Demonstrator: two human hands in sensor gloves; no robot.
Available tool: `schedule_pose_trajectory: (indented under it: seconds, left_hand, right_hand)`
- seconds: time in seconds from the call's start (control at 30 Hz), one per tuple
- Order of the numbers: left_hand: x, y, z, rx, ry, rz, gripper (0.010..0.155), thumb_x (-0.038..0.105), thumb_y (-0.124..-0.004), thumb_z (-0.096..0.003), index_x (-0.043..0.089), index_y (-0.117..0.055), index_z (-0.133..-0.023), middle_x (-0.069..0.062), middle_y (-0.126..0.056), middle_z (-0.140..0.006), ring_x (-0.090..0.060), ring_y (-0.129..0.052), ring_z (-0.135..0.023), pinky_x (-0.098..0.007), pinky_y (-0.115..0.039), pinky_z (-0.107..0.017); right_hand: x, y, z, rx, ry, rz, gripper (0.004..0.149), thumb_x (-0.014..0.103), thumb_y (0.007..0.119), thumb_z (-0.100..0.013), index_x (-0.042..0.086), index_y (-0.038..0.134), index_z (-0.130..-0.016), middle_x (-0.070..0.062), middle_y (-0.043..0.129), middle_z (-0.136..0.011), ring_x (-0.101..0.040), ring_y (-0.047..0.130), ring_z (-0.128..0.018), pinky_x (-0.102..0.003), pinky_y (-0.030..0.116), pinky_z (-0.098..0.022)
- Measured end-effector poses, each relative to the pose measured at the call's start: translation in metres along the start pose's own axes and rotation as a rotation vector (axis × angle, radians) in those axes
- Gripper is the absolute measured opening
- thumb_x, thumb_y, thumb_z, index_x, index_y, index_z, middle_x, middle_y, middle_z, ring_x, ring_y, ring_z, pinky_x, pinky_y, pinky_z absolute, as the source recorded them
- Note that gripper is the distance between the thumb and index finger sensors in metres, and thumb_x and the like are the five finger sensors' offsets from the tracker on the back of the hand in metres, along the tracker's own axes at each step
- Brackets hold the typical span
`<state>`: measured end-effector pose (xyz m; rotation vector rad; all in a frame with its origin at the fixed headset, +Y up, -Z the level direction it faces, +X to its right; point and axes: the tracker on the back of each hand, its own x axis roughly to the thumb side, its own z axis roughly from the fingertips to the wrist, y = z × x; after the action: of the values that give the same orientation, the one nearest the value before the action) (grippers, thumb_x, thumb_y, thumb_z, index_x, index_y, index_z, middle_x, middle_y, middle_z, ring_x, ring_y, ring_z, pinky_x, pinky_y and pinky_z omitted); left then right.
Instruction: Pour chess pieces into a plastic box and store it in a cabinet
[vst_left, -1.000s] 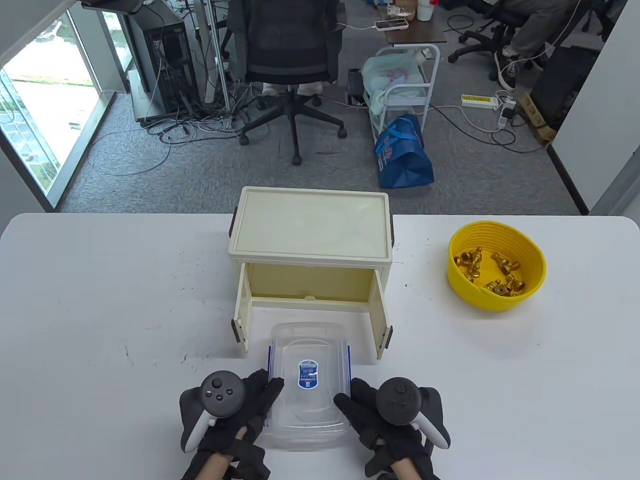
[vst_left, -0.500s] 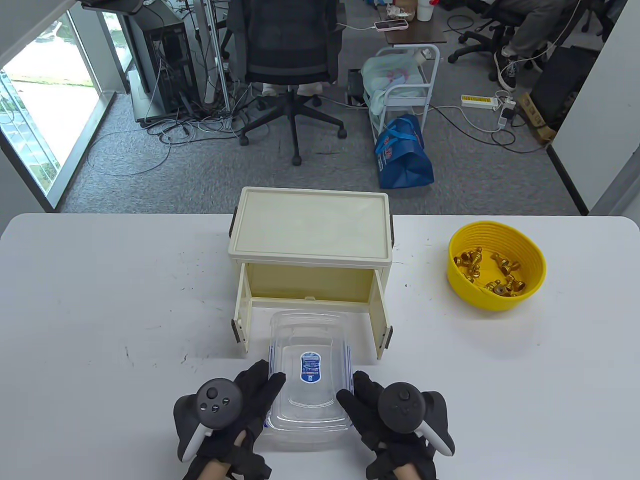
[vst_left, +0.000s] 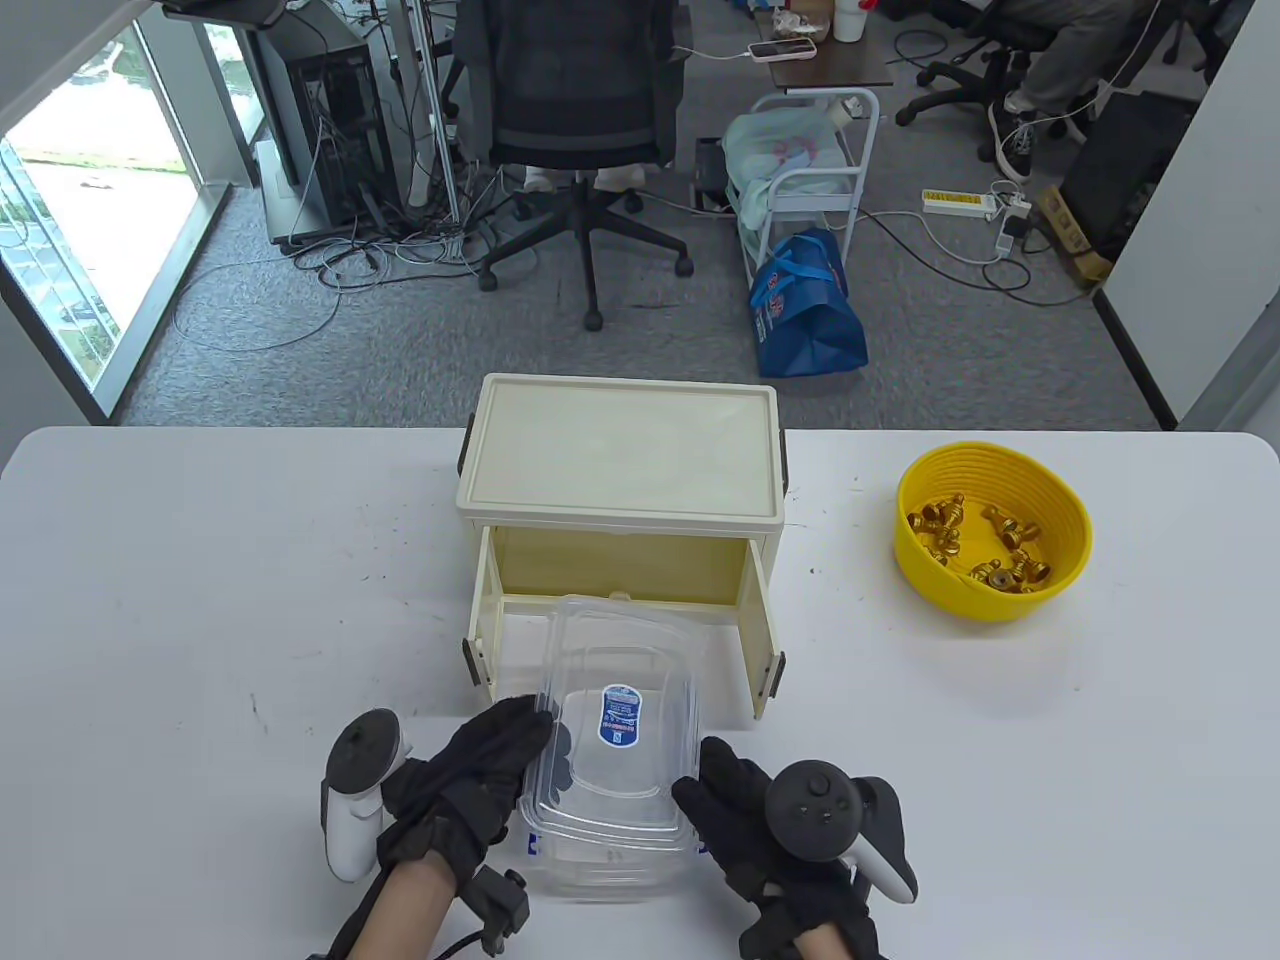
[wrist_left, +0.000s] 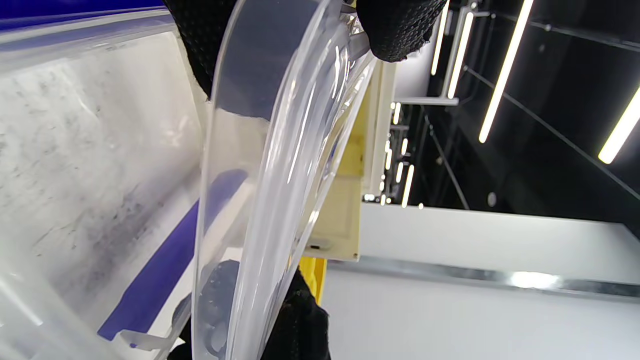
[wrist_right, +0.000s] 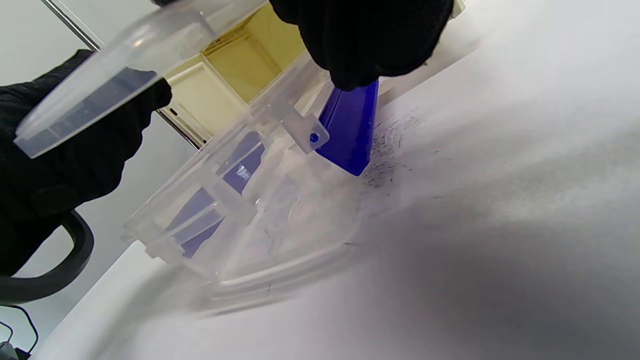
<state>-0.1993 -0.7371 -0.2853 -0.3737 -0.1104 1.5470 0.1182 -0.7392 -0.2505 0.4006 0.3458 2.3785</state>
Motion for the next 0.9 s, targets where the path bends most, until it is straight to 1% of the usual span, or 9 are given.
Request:
schedule_pose_trajectory:
  seconds: [0.1, 0.2, 0.27, 0.33, 0.43, 0.57, 0.63, 0.73, 0.9]
  left_hand:
    - [0.022, 0.003, 0.003, 0.026, -0.014, -0.059, 0.054, 0.035, -0.068, -0.0704, 0.001, -0.061, -0.112, -0.012, -0.089, -0.088, -0.017, -0.100, -0.065, -0.029, -0.093, -0.047]
    - [0.047, 0.010, 0.009, 0.061, -0.037, -0.140, 0.054, 0.035, -0.068, -0.0704, 0.001, -0.062, -0.112, -0.012, -0.089, -0.088, -0.016, -0.100, -0.064, -0.029, -0.093, -0.046]
    - [0.068, 0.017, 0.014, 0.093, -0.055, -0.173, 0.054, 0.035, -0.069, -0.0702, 0.001, -0.063, -0.111, -0.012, -0.090, -0.087, -0.016, -0.100, -0.062, -0.028, -0.093, -0.045]
    - [0.094, 0.029, 0.021, 0.132, -0.080, -0.213, 0.054, 0.036, -0.069, -0.0702, 0.001, -0.063, -0.111, -0.012, -0.090, -0.086, -0.015, -0.100, -0.061, -0.028, -0.092, -0.044]
    - [0.124, 0.045, 0.032, 0.185, -0.102, -0.257, 0.054, 0.036, -0.069, -0.0698, 0.001, -0.065, -0.111, -0.012, -0.091, -0.085, -0.015, -0.101, -0.059, -0.028, -0.092, -0.043]
    - [0.164, 0.075, 0.048, 0.277, -0.097, -0.319, 0.053, 0.036, -0.069, -0.0696, 0.001, -0.067, -0.110, -0.012, -0.092, -0.084, -0.016, -0.101, -0.057, -0.029, -0.092, -0.041]
    - [0.178, 0.087, 0.055, 0.314, -0.090, -0.340, 0.053, 0.035, -0.070, -0.0695, 0.001, -0.067, -0.110, -0.013, -0.093, -0.084, -0.017, -0.101, -0.057, -0.029, -0.092, -0.041]
    - [0.199, 0.108, 0.065, 0.424, -0.080, -0.410, 0.051, 0.034, -0.070, -0.0694, 0.001, -0.069, -0.109, -0.014, -0.093, -0.083, -0.018, -0.101, -0.057, -0.031, -0.092, -0.041]
    - [0.218, 0.139, 0.072, 0.637, 0.059, -0.681, 0.050, 0.033, -0.072, -0.0685, 0.003, -0.072, -0.108, -0.014, -0.094, -0.083, -0.020, -0.101, -0.057, -0.033, -0.091, -0.041]
  right_hand:
    - [0.000, -0.002, 0.004, -0.048, 0.009, 0.016, 0.072, 0.055, 0.057, -0.063, 0.003, 0.049, -0.111, -0.025, 0.067, -0.106, -0.044, 0.080, -0.083, -0.052, 0.072, -0.057]
    - [0.000, -0.005, 0.011, -0.123, 0.062, 0.068, 0.073, 0.055, 0.059, -0.062, 0.002, 0.050, -0.111, -0.026, 0.066, -0.107, -0.047, 0.078, -0.085, -0.056, 0.069, -0.059]
    - [0.001, -0.009, 0.017, -0.188, 0.135, 0.134, 0.074, 0.056, 0.060, -0.061, 0.001, 0.053, -0.110, -0.026, 0.069, -0.105, -0.047, 0.080, -0.082, -0.056, 0.070, -0.058]
    - [0.001, -0.014, 0.023, -0.222, 0.268, 0.242, 0.077, 0.058, 0.061, -0.061, 0.000, 0.052, -0.110, -0.027, 0.069, -0.105, -0.047, 0.081, -0.082, -0.055, 0.070, -0.058]
    - [-0.005, -0.019, 0.025, -0.231, 0.409, 0.315, 0.083, 0.060, 0.060, -0.060, -0.001, 0.042, -0.113, -0.028, 0.060, -0.110, -0.050, 0.073, -0.089, -0.058, 0.066, -0.061]
    - [-0.026, -0.022, 0.020, -0.183, 0.456, 0.189, 0.087, 0.060, 0.061, -0.060, 0.000, 0.029, -0.115, -0.029, 0.045, -0.116, -0.055, 0.057, -0.099, -0.064, 0.056, -0.066]
    - [-0.032, -0.023, 0.018, -0.169, 0.468, 0.147, 0.086, 0.060, 0.061, -0.060, 0.002, 0.029, -0.115, -0.028, 0.044, -0.117, -0.055, 0.054, -0.100, -0.065, 0.055, -0.067]
    - [-0.038, -0.025, 0.018, -0.206, 0.456, 0.084, 0.085, 0.059, 0.062, -0.059, 0.003, 0.031, -0.115, -0.026, 0.044, -0.118, -0.054, 0.052, -0.102, -0.066, 0.053, -0.068]
    - [-0.040, -0.026, 0.019, -0.212, 0.451, 0.066, 0.085, 0.059, 0.062, -0.059, 0.004, 0.030, -0.115, -0.026, 0.043, -0.118, -0.055, 0.050, -0.103, -0.067, 0.051, -0.069]
